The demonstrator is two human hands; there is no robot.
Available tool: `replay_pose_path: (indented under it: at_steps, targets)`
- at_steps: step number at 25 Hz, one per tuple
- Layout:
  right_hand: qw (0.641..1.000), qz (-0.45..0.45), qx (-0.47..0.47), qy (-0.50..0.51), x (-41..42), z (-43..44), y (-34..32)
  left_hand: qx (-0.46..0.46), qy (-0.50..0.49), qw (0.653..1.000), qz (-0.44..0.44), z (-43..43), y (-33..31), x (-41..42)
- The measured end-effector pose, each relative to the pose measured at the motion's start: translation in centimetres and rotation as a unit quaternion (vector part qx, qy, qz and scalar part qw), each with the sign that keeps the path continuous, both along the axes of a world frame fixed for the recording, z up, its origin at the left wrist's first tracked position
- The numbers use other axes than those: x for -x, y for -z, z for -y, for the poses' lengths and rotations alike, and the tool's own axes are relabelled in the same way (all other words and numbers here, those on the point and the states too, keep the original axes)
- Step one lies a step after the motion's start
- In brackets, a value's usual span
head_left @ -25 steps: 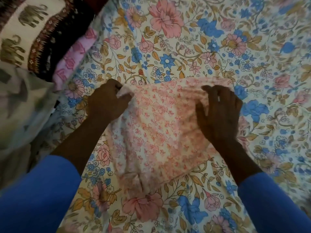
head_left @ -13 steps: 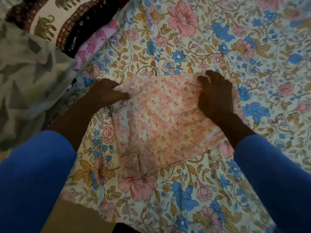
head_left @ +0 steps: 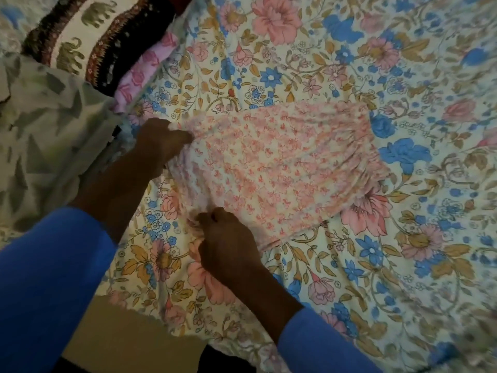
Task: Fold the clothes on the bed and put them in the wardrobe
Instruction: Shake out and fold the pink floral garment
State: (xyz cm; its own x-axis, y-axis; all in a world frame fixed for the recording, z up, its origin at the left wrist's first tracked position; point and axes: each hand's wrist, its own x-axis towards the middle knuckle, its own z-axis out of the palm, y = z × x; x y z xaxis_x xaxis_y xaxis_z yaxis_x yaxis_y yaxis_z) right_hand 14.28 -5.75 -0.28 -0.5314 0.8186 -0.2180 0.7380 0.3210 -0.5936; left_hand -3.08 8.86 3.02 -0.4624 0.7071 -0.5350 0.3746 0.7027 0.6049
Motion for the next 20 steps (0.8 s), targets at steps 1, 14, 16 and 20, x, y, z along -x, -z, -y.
replay_pose_path:
  at_steps: [1, 14, 16, 20]
  targets:
    - [0.996, -0.058, 0.040, 0.046, -1.3, -0.8, -0.9, -0.012, -0.027, 0.999, 0.020, -0.3, -0.8, -0.9]
    - [0.858, -0.103, 0.071, 0.498, -24.6, -9.9, -0.5, -0.003, -0.024, 0.929, 0.368, -9.2, -1.0, -23.2]
    - [0.879, -0.069, 0.085, 0.464, -24.9, -11.3, 0.5, -0.024, -0.010, 0.943, 0.331, -7.6, 0.5, -24.0]
    - [0.835, -0.175, 0.253, 0.456, -25.1, -14.3, -0.5, -0.007, 0.067, 0.959, 0.274, -3.1, 1.3, -24.8]
